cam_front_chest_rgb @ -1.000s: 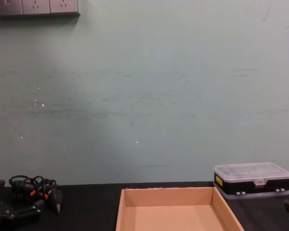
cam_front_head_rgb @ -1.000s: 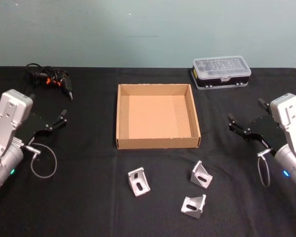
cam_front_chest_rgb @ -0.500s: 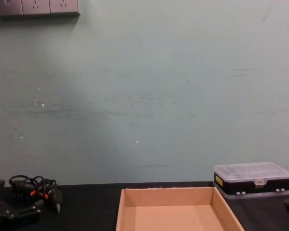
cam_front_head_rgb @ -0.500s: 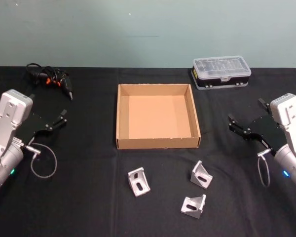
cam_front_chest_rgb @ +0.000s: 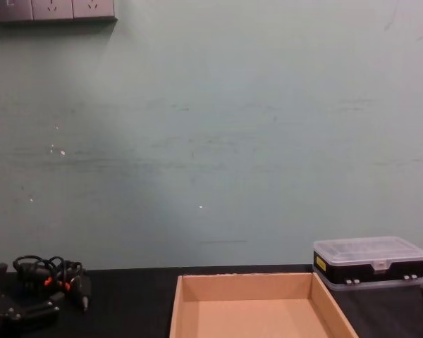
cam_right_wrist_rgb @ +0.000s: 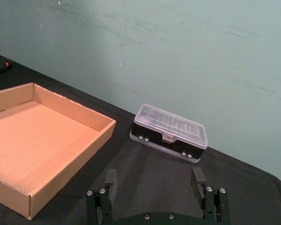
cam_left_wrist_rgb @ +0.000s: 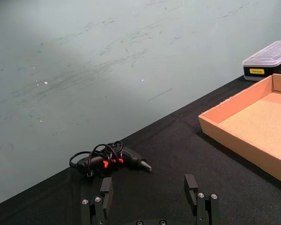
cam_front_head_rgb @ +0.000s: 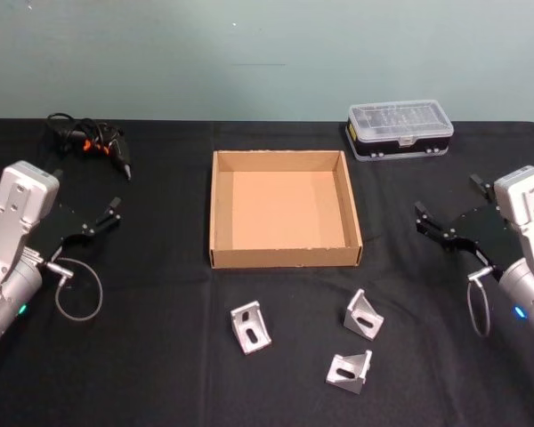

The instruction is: Use one hand to pick up the angle iron from the table and place it into the box.

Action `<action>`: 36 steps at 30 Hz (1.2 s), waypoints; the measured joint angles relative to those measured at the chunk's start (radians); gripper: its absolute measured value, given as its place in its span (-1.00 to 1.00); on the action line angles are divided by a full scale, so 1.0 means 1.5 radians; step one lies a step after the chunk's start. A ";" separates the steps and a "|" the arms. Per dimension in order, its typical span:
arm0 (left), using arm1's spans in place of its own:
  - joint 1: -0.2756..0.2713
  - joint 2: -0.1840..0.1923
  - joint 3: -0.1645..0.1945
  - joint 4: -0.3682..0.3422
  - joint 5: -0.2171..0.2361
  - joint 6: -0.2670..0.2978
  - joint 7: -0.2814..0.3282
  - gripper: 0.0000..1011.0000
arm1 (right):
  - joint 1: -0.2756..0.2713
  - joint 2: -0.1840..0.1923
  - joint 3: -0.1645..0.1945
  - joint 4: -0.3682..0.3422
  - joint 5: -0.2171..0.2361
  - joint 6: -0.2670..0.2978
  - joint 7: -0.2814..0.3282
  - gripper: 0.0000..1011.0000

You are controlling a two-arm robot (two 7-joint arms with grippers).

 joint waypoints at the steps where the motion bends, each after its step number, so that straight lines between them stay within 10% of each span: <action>1: 0.000 0.000 0.000 0.000 0.000 0.000 0.000 0.98 | -0.003 0.001 0.003 -0.005 0.002 0.001 0.002 0.98; 36: 0.000 0.000 0.000 0.000 0.000 0.000 0.000 0.98 | -0.151 0.190 0.134 -0.272 0.229 0.184 0.346 0.98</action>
